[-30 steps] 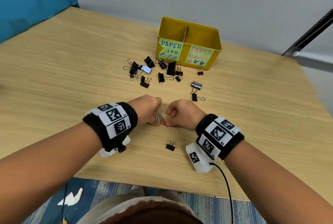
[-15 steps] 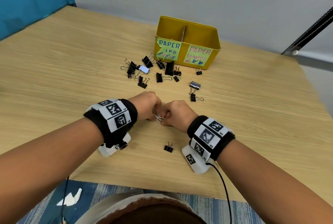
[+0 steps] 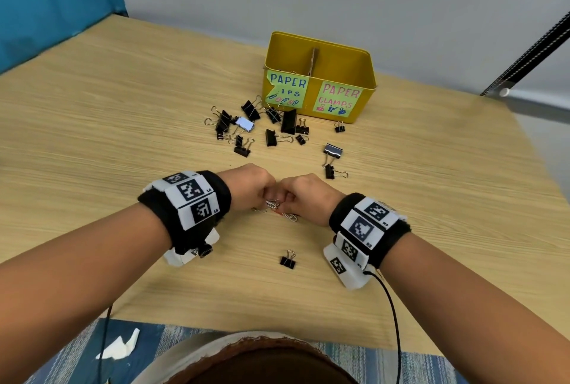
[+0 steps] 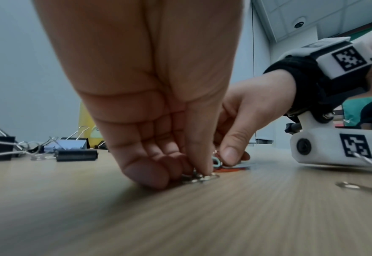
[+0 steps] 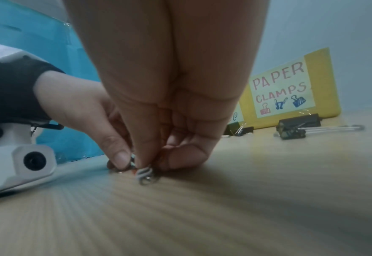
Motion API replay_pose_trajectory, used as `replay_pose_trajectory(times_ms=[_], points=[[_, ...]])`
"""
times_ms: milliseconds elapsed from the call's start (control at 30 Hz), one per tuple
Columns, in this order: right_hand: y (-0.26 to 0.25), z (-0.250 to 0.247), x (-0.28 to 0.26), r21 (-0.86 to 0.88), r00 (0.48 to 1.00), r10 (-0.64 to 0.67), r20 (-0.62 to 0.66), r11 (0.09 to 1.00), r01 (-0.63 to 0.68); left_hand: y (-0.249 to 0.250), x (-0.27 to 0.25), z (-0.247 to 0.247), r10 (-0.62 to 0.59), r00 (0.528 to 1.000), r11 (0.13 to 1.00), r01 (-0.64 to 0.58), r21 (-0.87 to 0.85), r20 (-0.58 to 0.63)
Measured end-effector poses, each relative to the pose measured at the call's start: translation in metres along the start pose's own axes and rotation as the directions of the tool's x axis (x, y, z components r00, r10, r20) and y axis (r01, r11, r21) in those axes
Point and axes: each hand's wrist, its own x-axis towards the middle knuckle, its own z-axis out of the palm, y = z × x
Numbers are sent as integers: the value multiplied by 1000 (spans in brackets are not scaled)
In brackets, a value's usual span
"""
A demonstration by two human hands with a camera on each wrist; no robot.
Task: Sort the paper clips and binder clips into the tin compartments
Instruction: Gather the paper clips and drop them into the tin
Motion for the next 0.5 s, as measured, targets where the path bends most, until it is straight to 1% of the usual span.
replay_pose_trajectory(times_ms=[67, 100, 200, 267, 333, 400, 467, 500], points=[[2, -3, 2, 35, 1000, 4, 3, 999, -4, -3, 3, -4, 6, 1000, 1000, -6, -29, 7], [5, -4, 3, 79, 1000, 21, 2, 997, -22, -5, 4, -6, 10, 1000, 999, -10, -41, 2], [12, -12, 8, 318, 997, 73, 9, 945, -72, -10, 7, -16, 4, 1000, 994, -6, -111, -13], [17, -24, 14, 433, 996, 83, -19, 899, -66, -13, 9, -28, -1, 999, 987, -4, -163, -33], [19, -42, 20, 503, 993, 79, -88, 864, -24, -16, 13, -45, -5, 998, 979, -8, -203, -63], [19, -65, 28, 569, 977, 100, -188, 822, 25, -18, 17, -66, -12, 995, 953, -18, -303, -96], [16, -92, 39, 639, 949, 127, -289, 764, 92, -19, 26, -90, -47, 982, 903, -36, -427, -180], [13, -107, 46, 671, 933, 146, -329, 732, 122, -19, 33, -104, -84, 964, 882, -45, -469, -251]])
